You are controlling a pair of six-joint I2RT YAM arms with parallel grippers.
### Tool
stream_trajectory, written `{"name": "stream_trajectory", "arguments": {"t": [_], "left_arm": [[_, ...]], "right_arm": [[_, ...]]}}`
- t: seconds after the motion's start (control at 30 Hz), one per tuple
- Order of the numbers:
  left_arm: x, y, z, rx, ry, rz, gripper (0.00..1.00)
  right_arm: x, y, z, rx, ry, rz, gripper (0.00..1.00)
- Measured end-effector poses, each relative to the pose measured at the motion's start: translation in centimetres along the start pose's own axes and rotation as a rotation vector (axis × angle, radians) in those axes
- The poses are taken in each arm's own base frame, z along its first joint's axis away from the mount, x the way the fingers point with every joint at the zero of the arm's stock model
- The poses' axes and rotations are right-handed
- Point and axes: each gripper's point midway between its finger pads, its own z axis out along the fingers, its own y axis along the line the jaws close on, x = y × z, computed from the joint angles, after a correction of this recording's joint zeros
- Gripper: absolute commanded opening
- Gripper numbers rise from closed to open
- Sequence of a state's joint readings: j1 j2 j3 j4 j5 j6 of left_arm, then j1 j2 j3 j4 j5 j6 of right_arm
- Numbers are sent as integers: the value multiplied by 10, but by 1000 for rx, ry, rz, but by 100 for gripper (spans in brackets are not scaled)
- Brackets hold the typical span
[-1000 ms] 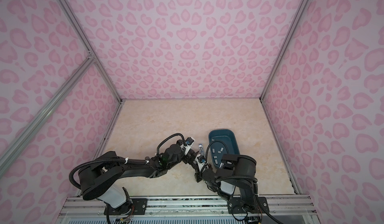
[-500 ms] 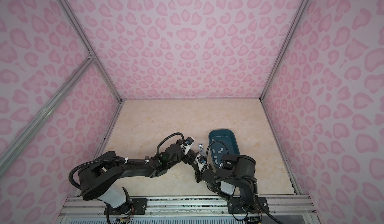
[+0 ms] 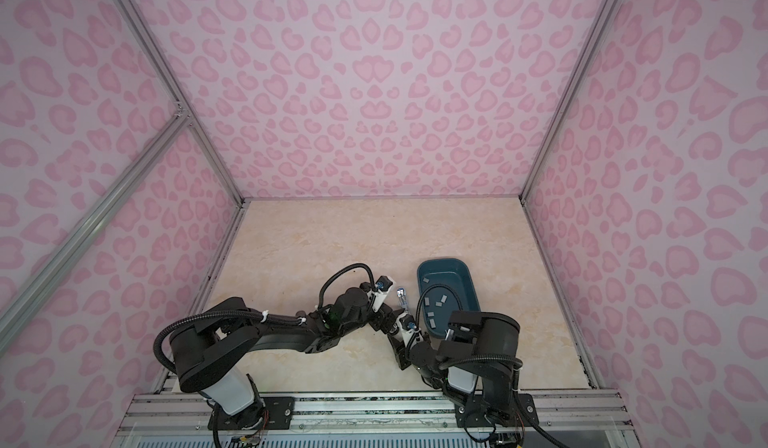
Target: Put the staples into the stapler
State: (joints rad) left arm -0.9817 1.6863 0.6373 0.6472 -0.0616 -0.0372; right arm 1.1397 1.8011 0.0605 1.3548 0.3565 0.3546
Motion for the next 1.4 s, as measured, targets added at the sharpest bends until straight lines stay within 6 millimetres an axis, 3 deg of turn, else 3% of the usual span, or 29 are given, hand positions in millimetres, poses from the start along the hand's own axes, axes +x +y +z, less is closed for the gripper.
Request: {"name": "stream_trajectory", "arguments": {"t": [0.4,0.57,0.67,0.8,0.9,1.03,1.13,1.33,1.4], "left_arm": [[-16,-17,-6,96,-38,-4,99],[-14,-24,-18,117,-17,18,96],[-26,-8,-29,40,-50,3,84],[-17,21,-46,-71,-40,-61,86],[-15,40,-56,-144,-42,-107,86],[-11,51,-61,-188,-45,-152,85],[-4,56,-62,-206,-30,-176,83],[8,64,-60,-233,-7,-218,83],[9,65,-59,-236,-5,-229,83]], "right_arm": [[-15,3,-23,-7,5,-49,61],[-47,4,-34,4,-71,-34,48],[-73,6,-40,11,-119,-18,45],[-116,4,-39,36,-179,27,43],[-127,1,-33,47,-167,21,42],[-131,0,-15,53,-109,8,33],[-124,13,1,14,-54,-10,31],[-67,14,24,16,100,-32,25],[-60,15,28,24,88,-25,23]]}}
